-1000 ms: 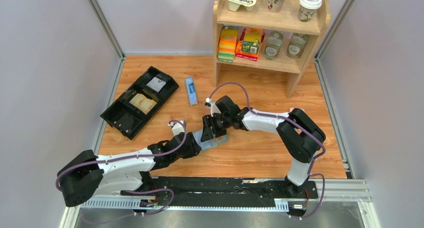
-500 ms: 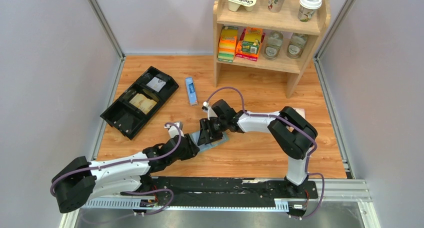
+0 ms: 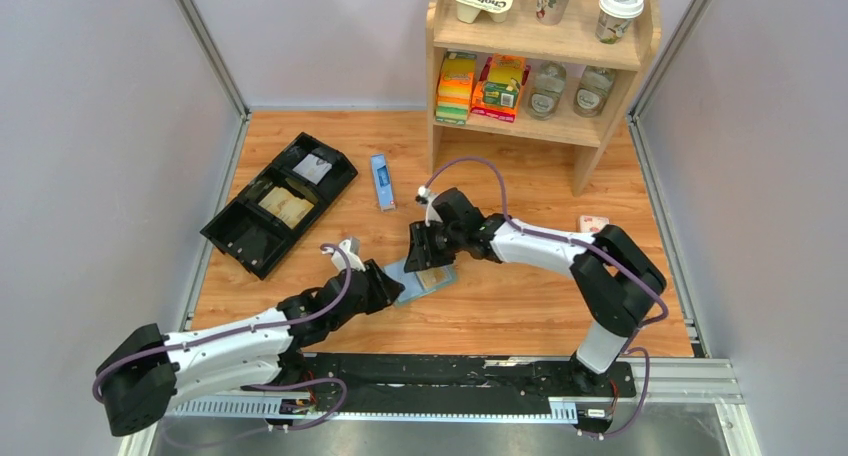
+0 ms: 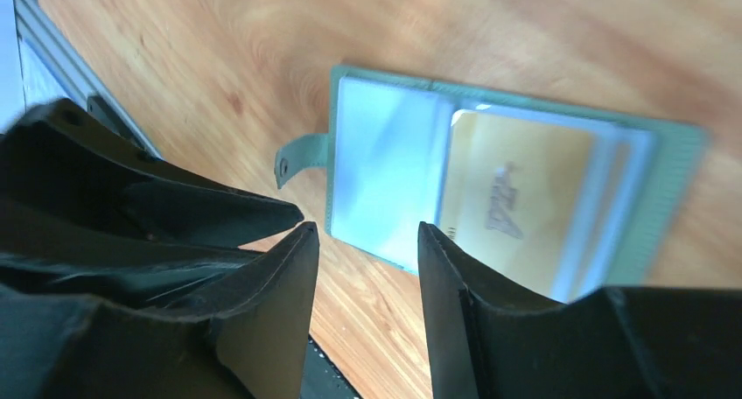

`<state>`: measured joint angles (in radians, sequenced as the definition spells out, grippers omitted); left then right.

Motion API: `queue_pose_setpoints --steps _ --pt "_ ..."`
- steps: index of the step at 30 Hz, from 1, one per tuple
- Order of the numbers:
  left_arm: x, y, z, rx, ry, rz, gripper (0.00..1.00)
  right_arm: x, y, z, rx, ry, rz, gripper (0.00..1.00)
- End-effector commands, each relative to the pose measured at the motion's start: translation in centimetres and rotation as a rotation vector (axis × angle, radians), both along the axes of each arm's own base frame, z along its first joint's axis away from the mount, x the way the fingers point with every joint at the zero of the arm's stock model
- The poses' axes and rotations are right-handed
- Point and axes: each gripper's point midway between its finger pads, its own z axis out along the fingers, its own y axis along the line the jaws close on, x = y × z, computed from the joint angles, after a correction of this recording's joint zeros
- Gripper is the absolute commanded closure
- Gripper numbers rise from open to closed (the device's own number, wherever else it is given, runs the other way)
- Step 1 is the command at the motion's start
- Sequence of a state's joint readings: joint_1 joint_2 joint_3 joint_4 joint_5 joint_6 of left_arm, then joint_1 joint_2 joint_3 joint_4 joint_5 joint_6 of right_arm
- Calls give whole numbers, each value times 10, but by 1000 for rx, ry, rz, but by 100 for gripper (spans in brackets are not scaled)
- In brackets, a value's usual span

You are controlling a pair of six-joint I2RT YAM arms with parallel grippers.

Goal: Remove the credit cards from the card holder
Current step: Remove the credit card from the card holder.

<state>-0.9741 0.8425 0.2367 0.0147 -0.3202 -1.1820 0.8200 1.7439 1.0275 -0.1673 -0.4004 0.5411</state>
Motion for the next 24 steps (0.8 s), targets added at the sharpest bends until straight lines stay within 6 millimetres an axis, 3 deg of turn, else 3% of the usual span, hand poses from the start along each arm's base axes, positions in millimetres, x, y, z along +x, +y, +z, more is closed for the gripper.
queue_pose_setpoints --steps 1,2,3,9,16,19,24 --pt "21 -27 31 -105 -58 7 54 40 -31 25 -59 -150 -121 52" --pt "22 -30 23 -88 -33 -7 54 42 -35 24 -64 -146 -127 52" --pt "27 -37 32 -111 -42 -15 54 44 -39 23 -68 -144 -136 52" --pt "43 -61 32 -122 0 -47 54 48 -52 9 -98 -120 -155 52" --pt "57 -45 5 -105 78 48 54 44 -50 -6 -98 -90 -131 52" --pt "55 -39 -11 -108 110 55 54 42 -49 -14 -105 -74 -120 52" --pt "55 -46 -17 -137 119 20 53 38 -47 -21 -98 -53 -99 53"
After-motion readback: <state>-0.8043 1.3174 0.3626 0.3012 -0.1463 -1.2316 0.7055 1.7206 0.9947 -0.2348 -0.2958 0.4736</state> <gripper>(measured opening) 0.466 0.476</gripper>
